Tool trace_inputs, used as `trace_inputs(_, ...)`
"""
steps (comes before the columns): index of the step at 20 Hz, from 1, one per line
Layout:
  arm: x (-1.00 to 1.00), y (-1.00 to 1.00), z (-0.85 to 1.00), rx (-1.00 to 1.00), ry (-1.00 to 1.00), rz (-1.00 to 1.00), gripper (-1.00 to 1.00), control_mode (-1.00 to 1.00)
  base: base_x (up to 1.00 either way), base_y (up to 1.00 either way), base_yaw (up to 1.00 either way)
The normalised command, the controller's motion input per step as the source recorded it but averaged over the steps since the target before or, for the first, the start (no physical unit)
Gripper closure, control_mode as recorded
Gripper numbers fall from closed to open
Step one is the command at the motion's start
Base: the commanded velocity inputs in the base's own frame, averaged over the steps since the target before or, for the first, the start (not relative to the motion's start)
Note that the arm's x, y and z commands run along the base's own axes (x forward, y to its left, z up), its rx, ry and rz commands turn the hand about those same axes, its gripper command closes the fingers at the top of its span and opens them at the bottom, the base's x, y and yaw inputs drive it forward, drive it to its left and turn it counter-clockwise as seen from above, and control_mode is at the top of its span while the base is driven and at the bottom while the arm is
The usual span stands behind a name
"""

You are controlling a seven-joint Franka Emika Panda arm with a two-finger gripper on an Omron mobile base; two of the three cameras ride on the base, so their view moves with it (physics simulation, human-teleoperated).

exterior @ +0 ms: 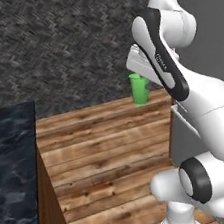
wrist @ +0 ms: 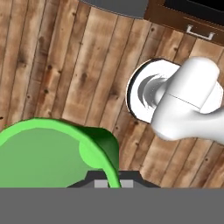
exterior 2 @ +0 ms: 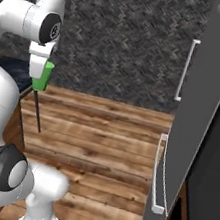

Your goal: There is a tray on the dining counter. Grab the cup, mug, and pitcher and place them on the tray. The pitcher may be placed next to the tray if it cannot fit the tray.

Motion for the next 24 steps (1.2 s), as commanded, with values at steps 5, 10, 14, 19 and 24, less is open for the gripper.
trace_inputs(5,0.00,0.00,0.00,0.00,0.00,0.00,1.00,1.00,1.00,0.00,0.00)
trace_inputs(10,0.00,0.00,0.00,0.00,0.00,0.00,1.00,1.00,1.00,0.00,0.00)
trace_inputs(14,0.00,0.00,0.00,0.00,0.00,0.00,1.00,1.00,1.00,0.00,0.00)
trace_inputs(19,0.00,0.00,0.00,0.00,0.00,0.00,1.00,1.00,1.00,0.00,0.01)
trace_inputs(24,0.00,0.00,0.00,0.00,0.00,0.00,1.00,1.00,1.00,0.00,0.09)
